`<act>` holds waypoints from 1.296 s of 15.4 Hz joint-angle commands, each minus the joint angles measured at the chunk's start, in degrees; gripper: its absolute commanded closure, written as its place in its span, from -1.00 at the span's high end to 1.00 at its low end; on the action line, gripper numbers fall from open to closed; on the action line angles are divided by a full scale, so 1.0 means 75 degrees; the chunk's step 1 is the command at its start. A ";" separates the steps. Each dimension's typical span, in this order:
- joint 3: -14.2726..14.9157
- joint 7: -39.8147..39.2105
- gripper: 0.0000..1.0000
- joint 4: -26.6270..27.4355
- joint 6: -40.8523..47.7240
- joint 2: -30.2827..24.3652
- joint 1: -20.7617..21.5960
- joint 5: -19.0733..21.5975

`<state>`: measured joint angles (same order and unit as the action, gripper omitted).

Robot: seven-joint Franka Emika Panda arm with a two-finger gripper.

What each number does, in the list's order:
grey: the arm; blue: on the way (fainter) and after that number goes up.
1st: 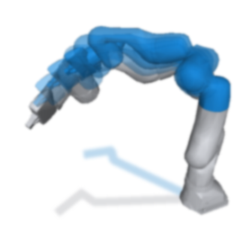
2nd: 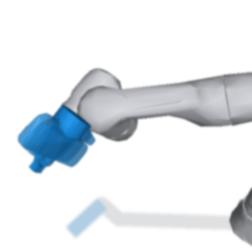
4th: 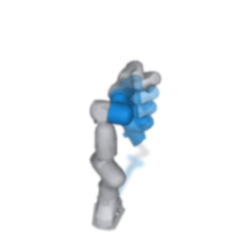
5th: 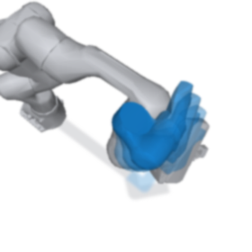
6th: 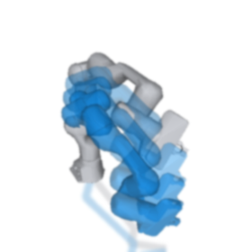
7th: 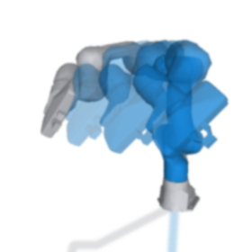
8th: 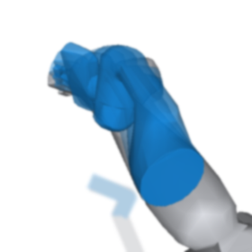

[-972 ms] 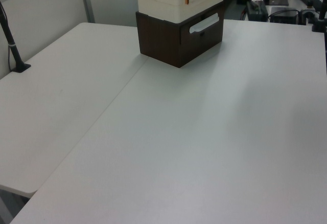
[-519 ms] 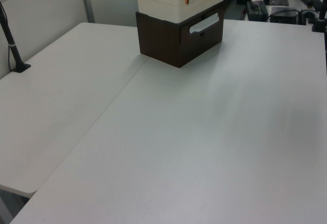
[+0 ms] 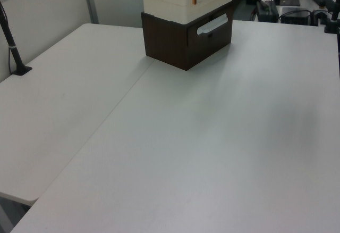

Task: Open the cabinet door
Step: 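Move the gripper toward the orange handle on the cream cabinet door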

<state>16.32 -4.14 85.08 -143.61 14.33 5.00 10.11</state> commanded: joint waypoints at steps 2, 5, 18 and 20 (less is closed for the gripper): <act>0.0015 0.0083 0.17 0.0012 -0.0223 0.0046 -0.0210 0.0012; 0.0027 0.0083 0.11 0.0000 -0.0479 0.0174 -0.0269 0.0024; 0.0027 0.0352 0.05 -0.0116 -0.1441 0.0491 -0.0386 0.0024; 0.0027 0.0399 0.05 -0.0257 -0.1465 0.0608 -0.0386 0.0012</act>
<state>16.38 -2.85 84.81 -152.97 17.33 2.18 10.10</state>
